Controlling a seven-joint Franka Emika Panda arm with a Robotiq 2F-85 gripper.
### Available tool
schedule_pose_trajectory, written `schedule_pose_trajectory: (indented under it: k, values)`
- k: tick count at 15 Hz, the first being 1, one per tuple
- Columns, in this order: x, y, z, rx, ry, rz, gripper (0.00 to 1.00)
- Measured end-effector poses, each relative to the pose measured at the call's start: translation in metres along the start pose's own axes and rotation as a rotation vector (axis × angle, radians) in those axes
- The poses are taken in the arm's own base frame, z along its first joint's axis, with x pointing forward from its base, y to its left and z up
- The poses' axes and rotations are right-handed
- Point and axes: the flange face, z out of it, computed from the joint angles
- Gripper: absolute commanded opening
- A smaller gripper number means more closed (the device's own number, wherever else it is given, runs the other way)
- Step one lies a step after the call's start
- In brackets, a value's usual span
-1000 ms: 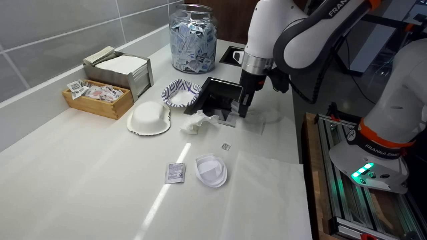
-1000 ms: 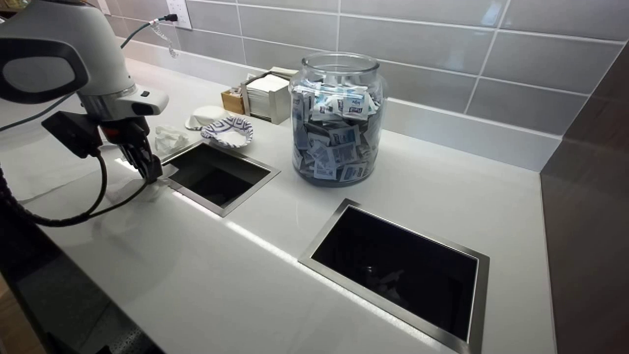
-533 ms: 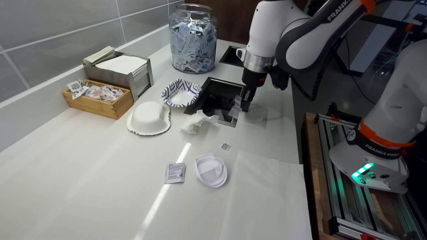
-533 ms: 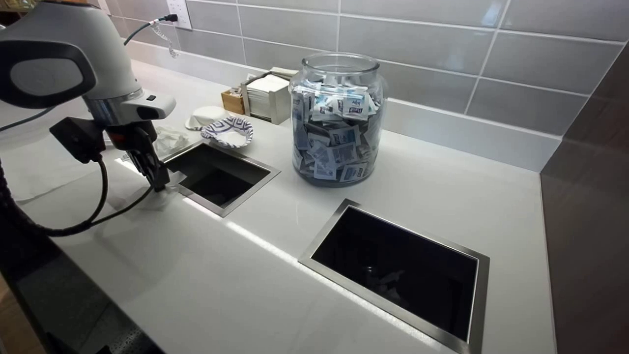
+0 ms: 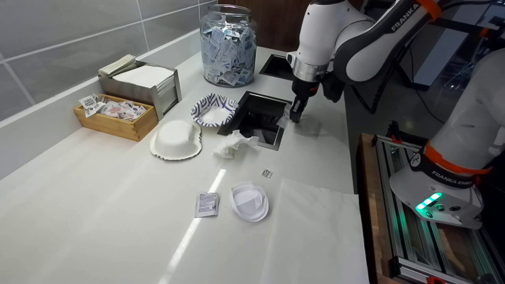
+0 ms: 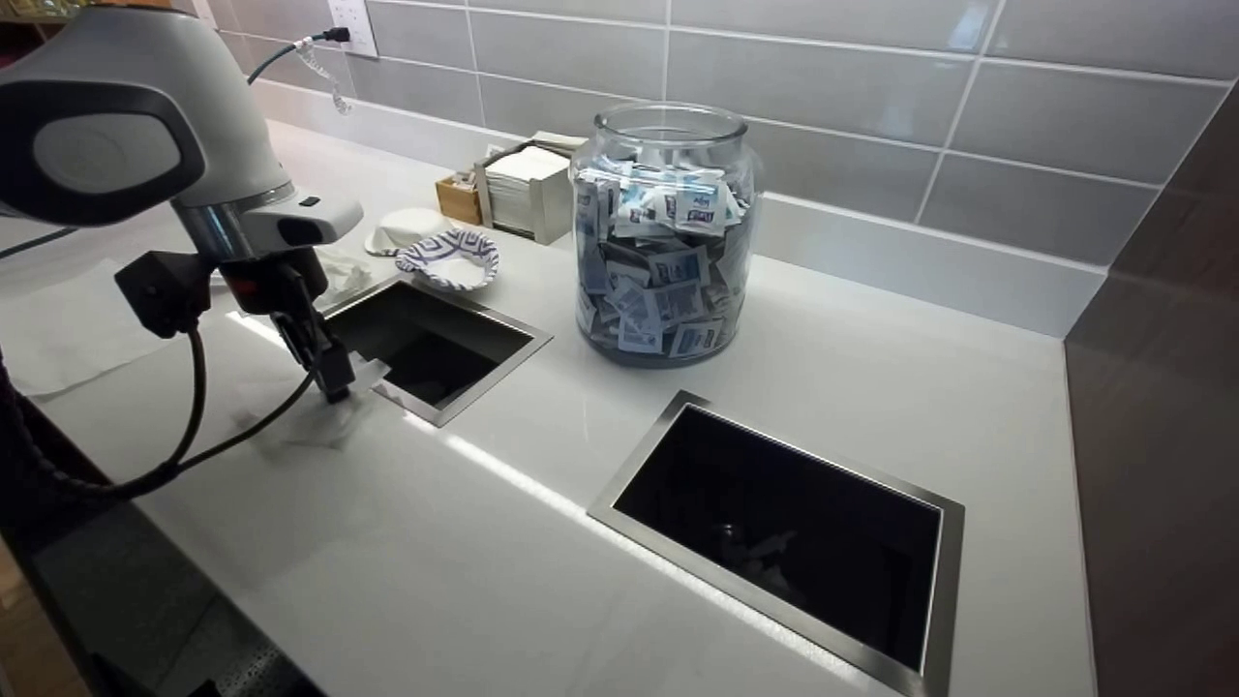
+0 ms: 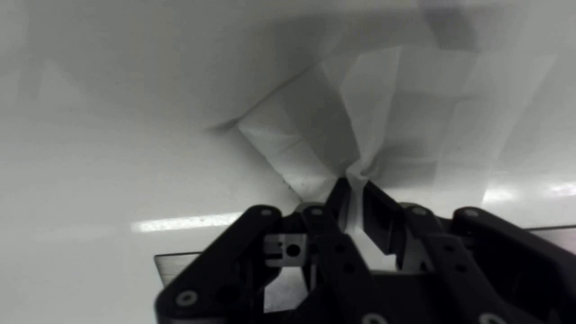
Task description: Use the right paper towel to clean the surface
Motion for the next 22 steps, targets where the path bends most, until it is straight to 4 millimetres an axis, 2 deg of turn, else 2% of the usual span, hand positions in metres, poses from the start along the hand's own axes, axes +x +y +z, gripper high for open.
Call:
schedule_pose_trajectory:
  k: [3,5,9,13,16,22]
  values:
    - [-0.001,0.009,0.001,-0.028,0.003,0.020,0.03]
    - [0.001,0.001,-0.003,0.003,0.006,0.033,0.03]
    - [0.006,-0.039,-0.025,0.145,0.029,0.031,0.03]
    - [0.000,-0.072,-0.047,0.275,0.011,0.011,0.03]
    - [-0.004,-0.081,-0.047,0.333,0.001,-0.004,0.03]
    - [-0.007,-0.081,-0.031,0.379,-0.021,-0.048,0.03]
